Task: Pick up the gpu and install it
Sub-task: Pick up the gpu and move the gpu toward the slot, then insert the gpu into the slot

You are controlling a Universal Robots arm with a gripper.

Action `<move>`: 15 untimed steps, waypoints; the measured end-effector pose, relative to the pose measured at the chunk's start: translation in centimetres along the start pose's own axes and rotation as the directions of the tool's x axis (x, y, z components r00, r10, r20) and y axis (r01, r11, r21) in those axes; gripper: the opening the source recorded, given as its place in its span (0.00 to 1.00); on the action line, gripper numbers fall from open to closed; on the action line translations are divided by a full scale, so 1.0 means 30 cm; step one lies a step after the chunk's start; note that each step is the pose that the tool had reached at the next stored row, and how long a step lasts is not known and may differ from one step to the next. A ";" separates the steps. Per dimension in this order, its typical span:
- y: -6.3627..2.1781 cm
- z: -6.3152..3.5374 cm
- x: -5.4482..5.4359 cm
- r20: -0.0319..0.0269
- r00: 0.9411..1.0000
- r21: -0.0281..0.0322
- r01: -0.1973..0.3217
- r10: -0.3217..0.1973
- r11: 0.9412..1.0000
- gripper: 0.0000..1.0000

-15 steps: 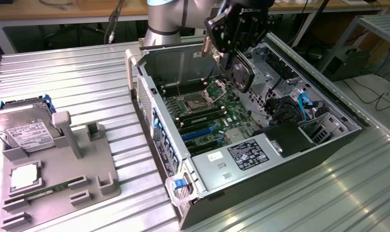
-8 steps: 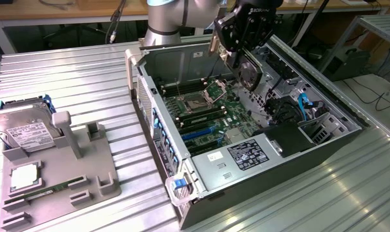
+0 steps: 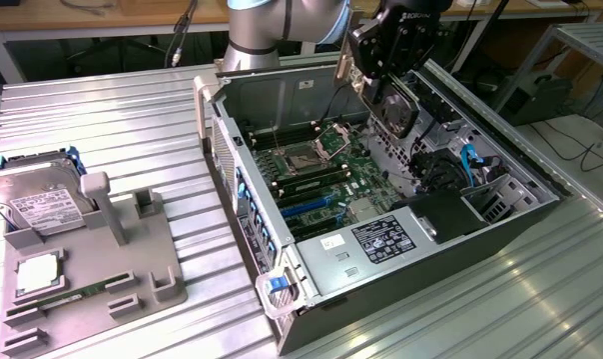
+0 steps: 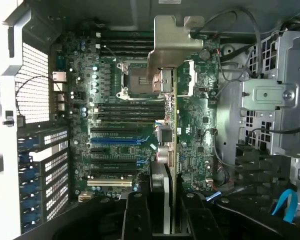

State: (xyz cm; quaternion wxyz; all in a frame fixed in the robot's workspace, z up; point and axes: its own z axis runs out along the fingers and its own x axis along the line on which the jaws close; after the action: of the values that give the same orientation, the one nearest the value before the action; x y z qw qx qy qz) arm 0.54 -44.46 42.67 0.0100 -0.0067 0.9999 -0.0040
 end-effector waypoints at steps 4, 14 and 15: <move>-0.001 0.003 -0.042 0.000 1.000 0.000 0.000 0.000 1.000 0.28; -0.001 0.003 -0.043 0.000 1.000 0.000 0.000 0.000 1.000 0.28; -0.001 0.003 -0.043 0.000 1.000 0.000 0.000 0.000 1.000 0.28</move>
State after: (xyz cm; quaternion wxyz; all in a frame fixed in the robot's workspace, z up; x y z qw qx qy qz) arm 1.84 -44.46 42.62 0.0100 -0.0067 0.9999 -0.0039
